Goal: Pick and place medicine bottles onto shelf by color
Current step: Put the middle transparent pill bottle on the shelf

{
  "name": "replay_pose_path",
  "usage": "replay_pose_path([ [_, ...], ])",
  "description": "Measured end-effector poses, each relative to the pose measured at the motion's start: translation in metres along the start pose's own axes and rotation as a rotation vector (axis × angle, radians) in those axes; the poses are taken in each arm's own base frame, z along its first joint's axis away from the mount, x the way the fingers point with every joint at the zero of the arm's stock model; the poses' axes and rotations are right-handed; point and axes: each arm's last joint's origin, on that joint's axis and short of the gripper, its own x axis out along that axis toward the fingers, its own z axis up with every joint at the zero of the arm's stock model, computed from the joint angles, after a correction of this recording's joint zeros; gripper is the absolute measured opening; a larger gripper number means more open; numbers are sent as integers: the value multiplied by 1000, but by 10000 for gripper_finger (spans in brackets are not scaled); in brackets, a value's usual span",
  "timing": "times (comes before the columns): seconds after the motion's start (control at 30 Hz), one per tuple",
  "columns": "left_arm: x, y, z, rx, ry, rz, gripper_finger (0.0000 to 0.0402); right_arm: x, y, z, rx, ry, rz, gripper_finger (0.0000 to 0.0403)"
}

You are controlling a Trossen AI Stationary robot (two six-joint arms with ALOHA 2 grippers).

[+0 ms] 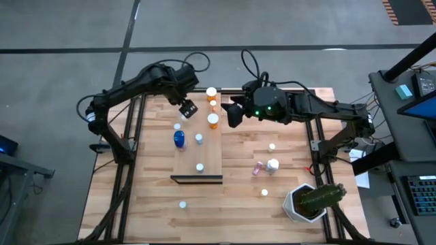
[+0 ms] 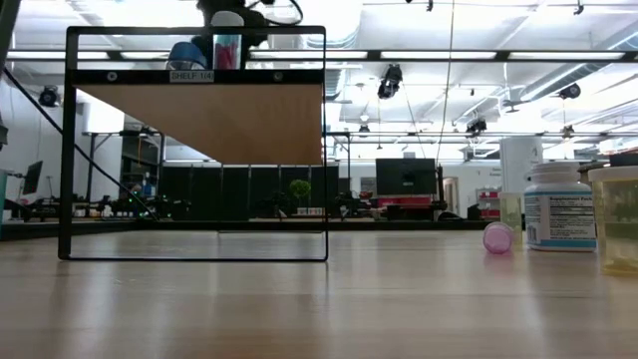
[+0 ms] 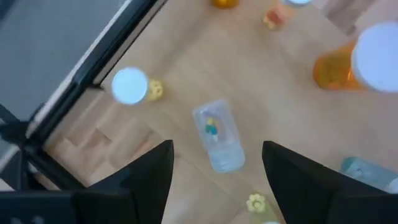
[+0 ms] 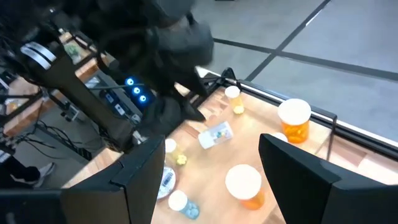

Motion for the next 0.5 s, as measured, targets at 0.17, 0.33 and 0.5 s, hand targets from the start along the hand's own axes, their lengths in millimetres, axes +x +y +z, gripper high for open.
replay_pose_path([
  [0.17,7,-1,-3,-71,-3,2,228,0,-1,-1,-29,9,-7,249],
  [0.33,33,-4,-4,-71,30,20,228,0,-1,-1,-42,2,-16,249],
  [0.5,55,-7,-6,-91,39,36,228,0,-2,0,-46,-3,-24,249],
])
